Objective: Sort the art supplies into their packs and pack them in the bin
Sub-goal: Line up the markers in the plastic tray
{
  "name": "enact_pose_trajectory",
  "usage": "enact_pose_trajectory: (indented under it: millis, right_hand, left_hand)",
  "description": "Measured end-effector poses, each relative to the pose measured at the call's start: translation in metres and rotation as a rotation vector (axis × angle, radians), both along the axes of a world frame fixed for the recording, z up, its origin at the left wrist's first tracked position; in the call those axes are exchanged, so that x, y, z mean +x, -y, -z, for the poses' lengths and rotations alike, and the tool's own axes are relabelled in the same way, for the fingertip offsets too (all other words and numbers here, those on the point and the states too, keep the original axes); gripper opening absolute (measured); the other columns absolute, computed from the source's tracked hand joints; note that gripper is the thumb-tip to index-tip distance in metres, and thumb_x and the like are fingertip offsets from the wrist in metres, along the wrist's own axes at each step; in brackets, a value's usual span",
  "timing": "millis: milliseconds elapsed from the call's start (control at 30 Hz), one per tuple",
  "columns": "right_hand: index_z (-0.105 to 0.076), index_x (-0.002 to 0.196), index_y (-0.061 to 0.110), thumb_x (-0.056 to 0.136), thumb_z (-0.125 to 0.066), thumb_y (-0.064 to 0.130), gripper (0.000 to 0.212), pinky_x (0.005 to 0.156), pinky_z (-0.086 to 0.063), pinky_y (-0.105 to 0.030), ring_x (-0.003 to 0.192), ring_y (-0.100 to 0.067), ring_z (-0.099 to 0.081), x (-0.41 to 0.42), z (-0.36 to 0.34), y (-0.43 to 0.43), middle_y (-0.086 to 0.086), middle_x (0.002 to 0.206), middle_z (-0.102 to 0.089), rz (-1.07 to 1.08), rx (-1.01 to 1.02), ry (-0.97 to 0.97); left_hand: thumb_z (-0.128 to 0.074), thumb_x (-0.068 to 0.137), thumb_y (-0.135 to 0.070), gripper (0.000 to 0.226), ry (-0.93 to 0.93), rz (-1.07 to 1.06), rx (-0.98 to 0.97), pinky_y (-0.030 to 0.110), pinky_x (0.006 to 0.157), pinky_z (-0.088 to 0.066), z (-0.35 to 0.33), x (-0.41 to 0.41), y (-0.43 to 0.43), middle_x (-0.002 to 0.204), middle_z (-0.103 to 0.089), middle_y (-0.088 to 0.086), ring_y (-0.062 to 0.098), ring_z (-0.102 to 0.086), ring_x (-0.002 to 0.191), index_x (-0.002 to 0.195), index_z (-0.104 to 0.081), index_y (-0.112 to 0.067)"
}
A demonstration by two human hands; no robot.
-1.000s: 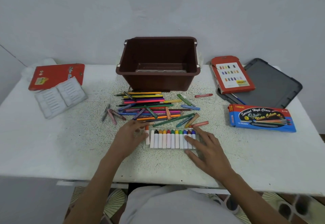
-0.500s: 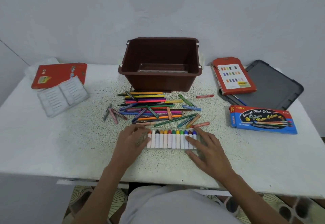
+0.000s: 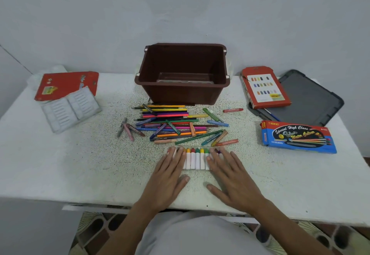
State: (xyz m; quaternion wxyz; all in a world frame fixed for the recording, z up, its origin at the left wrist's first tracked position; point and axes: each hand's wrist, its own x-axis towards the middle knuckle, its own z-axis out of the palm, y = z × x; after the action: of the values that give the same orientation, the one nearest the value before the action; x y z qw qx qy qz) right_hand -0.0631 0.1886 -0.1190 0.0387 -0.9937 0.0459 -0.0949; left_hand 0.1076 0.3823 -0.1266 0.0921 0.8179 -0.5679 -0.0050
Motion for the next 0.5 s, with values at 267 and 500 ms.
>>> enact_pose_trajectory:
  millis: [267,500]
  right_hand:
    - [-0.028,0.153,0.012,0.102,-0.034,0.053,0.066,0.116,-0.024,-0.052,0.15,-0.025,-0.011,0.0014,0.0039,-0.0018,-0.003,0.162,-0.017,-0.048,-0.02,-0.076]
    - [-0.026,0.154,0.016,0.102,-0.036,0.052,0.065,0.118,-0.021,-0.053,0.15,-0.029,-0.01,0.0014,0.0023,-0.0022,-0.003,0.163,-0.015,-0.043,-0.029,-0.069]
  left_hand:
    - [-0.024,0.106,-0.045,0.062,0.037,-0.001,0.005,0.043,0.118,-0.017,0.0032,-0.0001,0.0014,0.163,-0.013,0.006,0.024,-0.007,0.151,0.154,-0.02,-0.007]
    - [-0.027,0.106,-0.039,0.057,0.077,0.087,-0.016,0.045,0.119,-0.016,0.0031,-0.0014,0.002,0.163,-0.015,0.006,0.026,-0.009,0.151,0.154,-0.02,-0.01]
